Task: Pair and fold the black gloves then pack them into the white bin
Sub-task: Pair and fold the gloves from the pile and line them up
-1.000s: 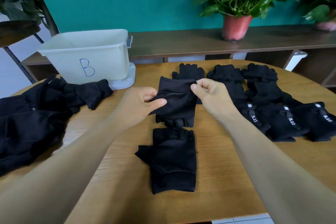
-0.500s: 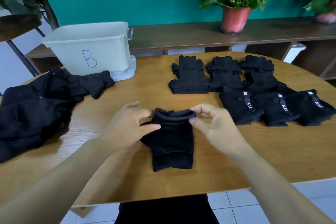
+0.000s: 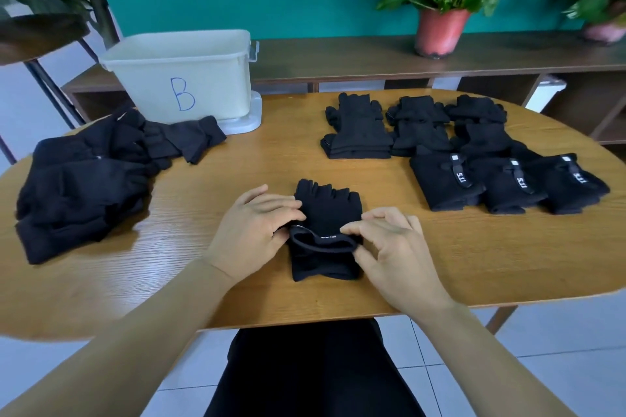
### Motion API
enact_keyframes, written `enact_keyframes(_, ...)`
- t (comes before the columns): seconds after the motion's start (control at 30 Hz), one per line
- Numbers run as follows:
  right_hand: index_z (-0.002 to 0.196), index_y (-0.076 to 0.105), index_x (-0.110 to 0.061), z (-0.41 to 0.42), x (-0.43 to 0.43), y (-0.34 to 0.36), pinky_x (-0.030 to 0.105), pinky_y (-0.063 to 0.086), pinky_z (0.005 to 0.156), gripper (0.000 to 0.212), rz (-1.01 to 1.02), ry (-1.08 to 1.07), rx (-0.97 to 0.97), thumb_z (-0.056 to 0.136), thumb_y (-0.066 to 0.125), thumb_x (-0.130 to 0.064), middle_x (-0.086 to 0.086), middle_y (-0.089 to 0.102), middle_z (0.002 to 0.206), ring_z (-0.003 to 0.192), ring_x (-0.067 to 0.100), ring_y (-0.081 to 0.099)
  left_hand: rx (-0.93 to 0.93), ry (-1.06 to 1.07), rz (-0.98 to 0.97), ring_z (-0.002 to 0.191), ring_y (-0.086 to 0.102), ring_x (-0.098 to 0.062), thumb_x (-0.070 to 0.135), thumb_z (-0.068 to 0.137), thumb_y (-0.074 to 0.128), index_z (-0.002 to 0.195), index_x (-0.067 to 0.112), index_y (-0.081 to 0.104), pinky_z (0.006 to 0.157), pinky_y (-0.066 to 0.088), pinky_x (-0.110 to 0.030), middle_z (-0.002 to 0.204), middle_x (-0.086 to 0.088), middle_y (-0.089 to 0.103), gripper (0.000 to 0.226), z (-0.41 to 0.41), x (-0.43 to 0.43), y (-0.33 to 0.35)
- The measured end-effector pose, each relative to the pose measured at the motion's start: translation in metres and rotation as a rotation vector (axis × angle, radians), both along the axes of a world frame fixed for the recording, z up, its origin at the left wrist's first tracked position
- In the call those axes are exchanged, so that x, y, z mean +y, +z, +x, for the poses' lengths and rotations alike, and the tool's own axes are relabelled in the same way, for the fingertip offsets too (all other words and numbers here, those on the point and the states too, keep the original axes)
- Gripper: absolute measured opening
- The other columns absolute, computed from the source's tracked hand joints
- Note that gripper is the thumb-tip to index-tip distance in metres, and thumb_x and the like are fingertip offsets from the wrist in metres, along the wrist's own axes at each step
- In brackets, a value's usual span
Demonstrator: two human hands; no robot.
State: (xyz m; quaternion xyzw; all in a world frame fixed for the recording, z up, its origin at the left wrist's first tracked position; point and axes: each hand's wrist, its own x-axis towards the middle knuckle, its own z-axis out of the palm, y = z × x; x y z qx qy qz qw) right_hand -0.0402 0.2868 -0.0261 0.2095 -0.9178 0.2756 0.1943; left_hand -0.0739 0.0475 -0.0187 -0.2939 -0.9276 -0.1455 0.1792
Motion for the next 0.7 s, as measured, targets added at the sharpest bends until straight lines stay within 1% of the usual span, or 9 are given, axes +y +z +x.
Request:
enact_keyframes(0.2, 0.093, 0.072, -0.024, 0.003, 0.002, -0.013, 0.023, 0.025, 0.085, 0.023, 0.03, -0.024, -0.019, 0.076, 0.06, -0.014, -0.014, 0.069, 0.084, 0.105, 0.006, 0.049, 0.096, -0.07, -0.155, 0.108, 0.068, -0.017, 0.008, 0.068, 0.087, 0.099, 0.019, 0.077, 0.107, 0.033, -0.041, 0.112, 0.001, 0.073, 0.035, 0.008, 0.0, -0.008)
enact_keyframes(0.3, 0.092, 0.071, -0.023, 0.004, 0.0, -0.013, 0.023, 0.027, 0.084, 0.025, 0.027, -0.014, -0.012, 0.076, 0.059, -0.01, -0.014, 0.068, 0.085, 0.105, 0.004, 0.05, 0.151, -0.103, -0.207, 0.115, 0.064, -0.017, 0.007, 0.079, 0.076, 0.107, 0.02, 0.075, 0.11, 0.031, -0.041, 0.119, 0.0, 0.071, 0.031, 0.009, -0.001, -0.01)
enact_keyframes(0.33, 0.093, 0.072, -0.022, 0.005, 0.0, -0.011, 0.023, 0.028, 0.084, 0.028, 0.009, -0.015, -0.02, 0.076, 0.057, -0.005, -0.015, 0.066, 0.086, 0.106, -0.002, 0.048, 0.143, -0.106, -0.224, 0.12, 0.061, -0.017, 0.007, 0.082, 0.067, 0.113, 0.021, 0.073, 0.112, 0.029, -0.042, 0.126, 0.0, 0.068, 0.034, 0.01, -0.002, -0.009)
enact_keyframes(0.4, 0.098, 0.073, -0.02, 0.006, 0.004, -0.005, 0.021, 0.029, 0.086, 0.039, -0.084, -0.056, -0.09, 0.077, 0.053, 0.006, -0.017, 0.057, 0.094, 0.108, -0.021, 0.037, 0.066, -0.083, -0.219, 0.136, 0.046, -0.015, 0.004, 0.08, 0.051, 0.13, 0.019, 0.063, 0.116, 0.023, -0.043, 0.143, -0.001, 0.055, 0.054, 0.013, -0.006, -0.003)
enact_keyframes(0.47, 0.104, 0.071, -0.024, 0.004, 0.01, 0.004, 0.022, 0.029, 0.091, 0.045, -0.17, -0.127, -0.19, 0.081, 0.051, 0.008, -0.018, 0.051, 0.102, 0.104, -0.029, 0.028, -0.039, -0.017, -0.091, 0.147, 0.026, -0.012, -0.006, 0.075, 0.049, 0.145, 0.019, 0.048, 0.121, 0.014, -0.044, 0.155, 0.0, 0.038, 0.074, 0.012, -0.012, 0.007)
enact_keyframes(0.5, 0.107, 0.071, -0.025, 0.002, 0.011, 0.011, 0.023, 0.028, 0.093, 0.044, -0.196, -0.155, -0.21, 0.084, 0.051, 0.007, -0.02, 0.051, 0.103, 0.102, -0.025, 0.031, -0.087, 0.034, 0.008, 0.149, 0.02, -0.01, -0.01, 0.076, 0.05, 0.147, 0.019, 0.043, 0.123, 0.009, -0.042, 0.157, 0.0, 0.033, 0.077, 0.01, -0.013, 0.014)
enact_keyframes(0.57, 0.114, 0.069, -0.023, -0.005, 0.005, 0.025, 0.025, 0.028, 0.1, 0.039, -0.214, -0.173, -0.195, 0.088, 0.052, 0.001, -0.017, 0.057, 0.107, 0.103, -0.015, 0.039, -0.193, 0.117, 0.194, 0.148, 0.013, -0.005, -0.014, 0.083, 0.046, 0.148, 0.018, 0.041, 0.123, 0.001, -0.033, 0.159, 0.0, 0.027, 0.073, 0.005, -0.005, 0.029)
enact_keyframes(0.63, 0.127, 0.063, -0.021, -0.013, -0.009, 0.037, 0.023, 0.022, 0.103, 0.036, -0.129, -0.156, -0.17, 0.094, 0.052, -0.01, -0.007, 0.062, 0.123, 0.12, 0.0, 0.042, -0.28, 0.17, 0.289, 0.148, 0.01, -0.002, -0.012, 0.09, 0.04, 0.149, 0.016, 0.039, 0.122, -0.002, -0.027, 0.161, 0.001, 0.023, 0.065, 0.0, 0.014, 0.039)
enact_keyframes(0.7, 0.143, 0.048, -0.017, -0.019, -0.027, 0.043, 0.027, 0.017, 0.111, 0.042, 0.046, -0.12, -0.183, 0.101, 0.046, -0.022, 0.0, 0.053, 0.141, 0.14, 0.01, 0.031, -0.305, 0.21, 0.282, 0.15, 0.008, -0.006, -0.008, 0.096, 0.036, 0.151, 0.012, 0.034, 0.12, -0.004, -0.023, 0.162, -0.001, 0.019, 0.058, -0.004, 0.035, 0.037)
